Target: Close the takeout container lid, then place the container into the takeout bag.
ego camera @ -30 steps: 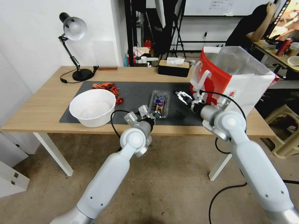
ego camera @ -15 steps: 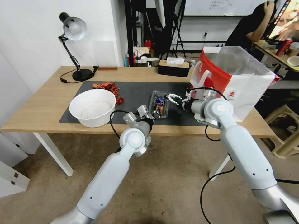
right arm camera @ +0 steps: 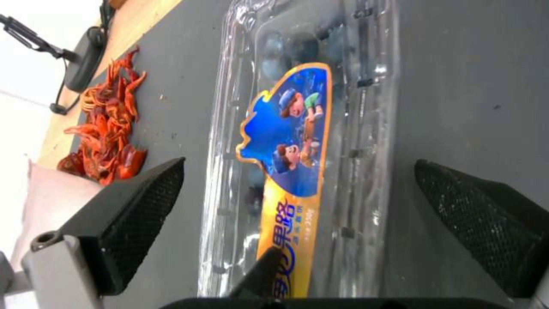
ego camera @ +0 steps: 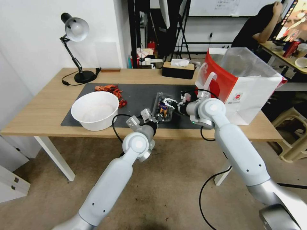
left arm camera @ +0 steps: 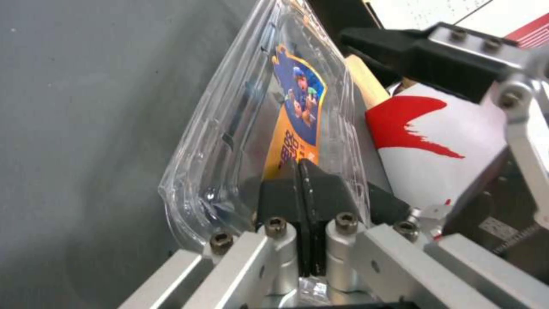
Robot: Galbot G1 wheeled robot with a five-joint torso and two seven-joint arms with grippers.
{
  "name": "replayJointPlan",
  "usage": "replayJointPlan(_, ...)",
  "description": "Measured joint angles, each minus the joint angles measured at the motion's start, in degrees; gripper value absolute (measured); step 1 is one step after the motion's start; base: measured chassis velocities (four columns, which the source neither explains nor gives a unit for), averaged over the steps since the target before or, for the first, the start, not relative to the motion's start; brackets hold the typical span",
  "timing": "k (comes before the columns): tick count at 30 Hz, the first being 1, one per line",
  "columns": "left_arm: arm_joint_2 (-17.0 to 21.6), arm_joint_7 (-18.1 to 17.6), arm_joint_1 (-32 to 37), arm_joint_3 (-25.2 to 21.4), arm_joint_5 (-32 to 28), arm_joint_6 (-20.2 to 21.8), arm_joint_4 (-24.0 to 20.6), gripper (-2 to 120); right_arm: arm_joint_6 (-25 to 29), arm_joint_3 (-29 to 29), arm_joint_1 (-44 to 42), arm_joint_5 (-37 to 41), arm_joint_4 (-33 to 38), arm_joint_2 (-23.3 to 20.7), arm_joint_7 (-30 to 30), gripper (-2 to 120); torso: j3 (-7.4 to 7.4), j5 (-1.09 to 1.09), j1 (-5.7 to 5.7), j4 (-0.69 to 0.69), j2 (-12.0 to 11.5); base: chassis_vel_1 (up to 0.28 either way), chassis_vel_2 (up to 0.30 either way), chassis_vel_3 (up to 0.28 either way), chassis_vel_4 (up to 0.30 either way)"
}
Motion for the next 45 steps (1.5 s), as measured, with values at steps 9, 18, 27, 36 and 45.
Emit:
replayJointPlan(9, -0.2, 0.1, -0.1, 0.1, 0.0, -0.1, 0.2, 0, -1.8, -0.6, 1.7, 2.2, -2.7, 1.6, 2.2, 80, 0.0, 0.0, 0.0, 0.0, 0.0, 0.0, 0.0, 0.0, 0.0)
replayJointPlan(18, -0.1, 0.2, -0.1, 0.1, -0.1, -0.2, 0.3, 0, -1.8, -0.6, 1.6, 2.1, -3.4, 1.8, 2.1, 51, 0.0, 0.01, -0.01, 0.0, 0.0, 0.0, 0.0, 0.0, 0.0)
replayJointPlan(27, -0.1, 0.2, -0.2, 0.2, -0.2, -0.4, 0.2, 0, -1.8, -0.4, 1.3, 1.6, -3.4, 1.6, 1.8, 18, 0.0, 0.0, -0.01, 0.0, 0.0, 0.0, 0.0, 0.0, 0.0)
replayJointPlan(36, 1.3, 1.4, 1.0, -1.3, 0.7, -1.5, -2.1, 0, -1.7, 0.0, 0.8, 0.5, -3.4, 1.3, 0.8, 0, 0.0, 0.0, -0.01, 0.02, 0.0, 0.0, 0.0, 0.0, 0.0)
replayJointPlan(45, 7.3, 7.4, 7.1, -4.5, 9.5, -2.5, -10.3, 0, -1.7, 0.5, 0.7, 0.6, -3.1, 1.0, 0.2, 0, 0.0, -0.02, -0.01, 0.01, 0.0, 0.0, 0.0, 0.0, 0.0)
